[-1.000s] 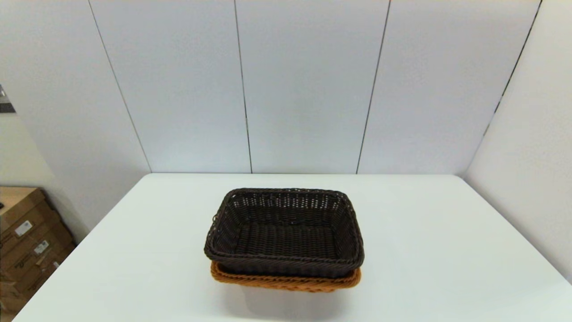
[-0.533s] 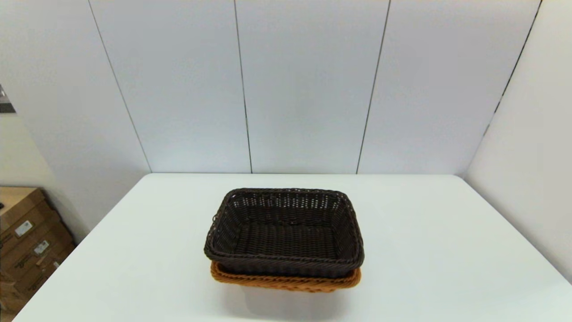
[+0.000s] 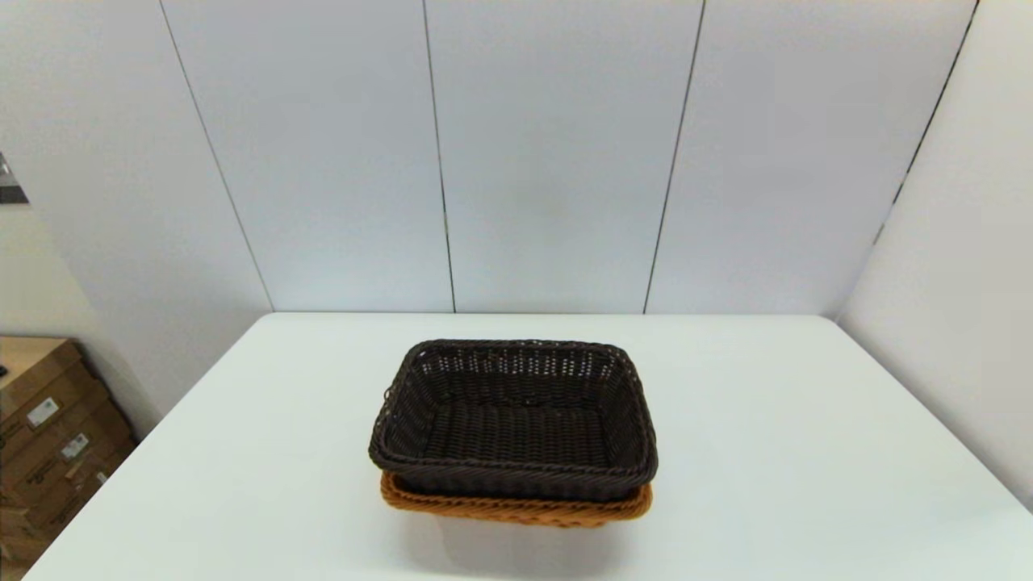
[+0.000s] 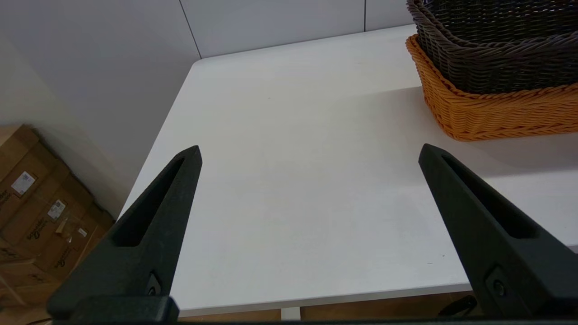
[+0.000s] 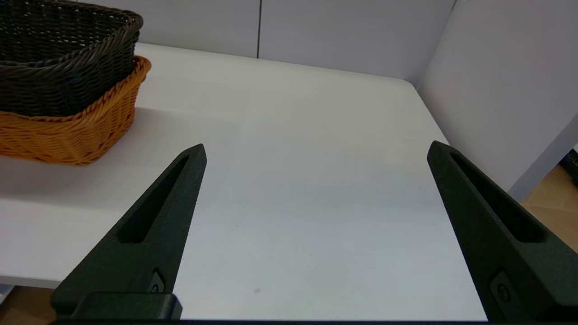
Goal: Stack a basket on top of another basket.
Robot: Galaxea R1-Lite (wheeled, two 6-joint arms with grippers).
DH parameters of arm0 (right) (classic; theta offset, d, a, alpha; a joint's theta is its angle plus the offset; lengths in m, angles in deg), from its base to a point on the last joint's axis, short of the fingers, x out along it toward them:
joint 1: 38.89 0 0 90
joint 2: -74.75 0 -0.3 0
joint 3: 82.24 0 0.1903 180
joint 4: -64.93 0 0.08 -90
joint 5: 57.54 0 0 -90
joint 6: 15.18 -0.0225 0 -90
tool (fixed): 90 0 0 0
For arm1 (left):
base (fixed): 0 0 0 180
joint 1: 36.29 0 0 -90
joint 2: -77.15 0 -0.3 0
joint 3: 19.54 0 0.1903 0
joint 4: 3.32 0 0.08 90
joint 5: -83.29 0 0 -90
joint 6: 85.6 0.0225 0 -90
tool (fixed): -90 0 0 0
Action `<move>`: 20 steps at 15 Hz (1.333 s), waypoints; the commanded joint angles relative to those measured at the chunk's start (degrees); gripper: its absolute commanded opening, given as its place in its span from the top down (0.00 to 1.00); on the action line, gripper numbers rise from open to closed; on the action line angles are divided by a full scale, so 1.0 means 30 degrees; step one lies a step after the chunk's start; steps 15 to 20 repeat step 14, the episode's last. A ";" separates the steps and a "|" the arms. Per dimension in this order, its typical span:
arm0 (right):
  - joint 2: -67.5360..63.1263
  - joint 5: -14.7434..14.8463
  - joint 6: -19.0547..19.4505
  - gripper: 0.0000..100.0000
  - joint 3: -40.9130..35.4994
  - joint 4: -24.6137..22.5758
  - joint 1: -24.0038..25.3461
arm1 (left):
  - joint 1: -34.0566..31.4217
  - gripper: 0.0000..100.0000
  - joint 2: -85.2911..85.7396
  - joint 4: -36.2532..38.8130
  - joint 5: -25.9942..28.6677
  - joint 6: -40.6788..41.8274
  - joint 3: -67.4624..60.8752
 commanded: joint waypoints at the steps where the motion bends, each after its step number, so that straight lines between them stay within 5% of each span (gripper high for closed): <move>1: -0.0037 0.0020 -0.0054 0.00 -0.0046 -0.0031 0.0001 | -0.0016 0.00 -0.0016 0.0000 0.0002 0.0025 0.0001; 20: -0.0037 0.0049 -0.0493 0.00 -0.0046 -0.0031 0.0001 | 0.0013 0.00 -0.0016 0.0000 0.0002 0.0025 0.0001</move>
